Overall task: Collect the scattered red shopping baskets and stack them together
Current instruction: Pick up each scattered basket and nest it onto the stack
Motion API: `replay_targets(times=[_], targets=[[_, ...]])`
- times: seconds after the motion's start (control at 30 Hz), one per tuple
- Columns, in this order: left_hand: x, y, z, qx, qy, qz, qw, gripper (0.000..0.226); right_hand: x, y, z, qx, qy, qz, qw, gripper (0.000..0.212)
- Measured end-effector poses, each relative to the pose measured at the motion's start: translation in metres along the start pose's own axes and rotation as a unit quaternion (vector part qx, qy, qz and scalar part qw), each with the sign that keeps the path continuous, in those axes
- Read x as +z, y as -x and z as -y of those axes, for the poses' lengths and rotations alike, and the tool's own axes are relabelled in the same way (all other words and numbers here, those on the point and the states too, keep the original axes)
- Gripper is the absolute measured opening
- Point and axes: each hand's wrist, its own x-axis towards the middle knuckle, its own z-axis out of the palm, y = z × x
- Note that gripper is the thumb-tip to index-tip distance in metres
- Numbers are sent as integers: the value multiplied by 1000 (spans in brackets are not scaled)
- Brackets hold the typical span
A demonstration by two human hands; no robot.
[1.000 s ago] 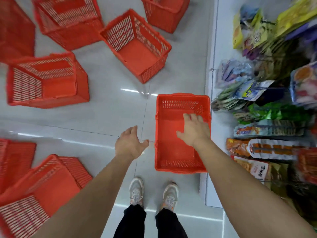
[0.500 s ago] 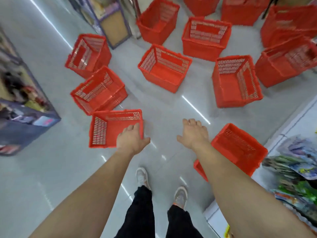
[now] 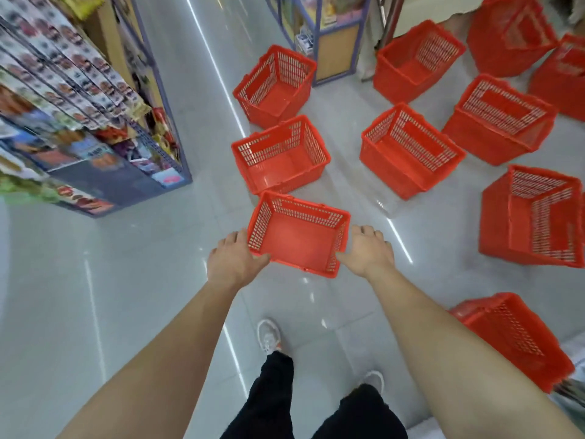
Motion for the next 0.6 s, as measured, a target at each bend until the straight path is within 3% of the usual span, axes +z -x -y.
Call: replay_targets(times=[0.17,0.33,0.6], targets=[[-12,-62,53,0,-17,13,1000,92,4,-46,49,28,-30,-5,999,77],[3,-129,63,10,-26,33,999,91,27,-104,57,74,-80,3,994,81],[109,-271,53,31,-8,67,997,92,135,-234,11,170,-186,-20,968,78]])
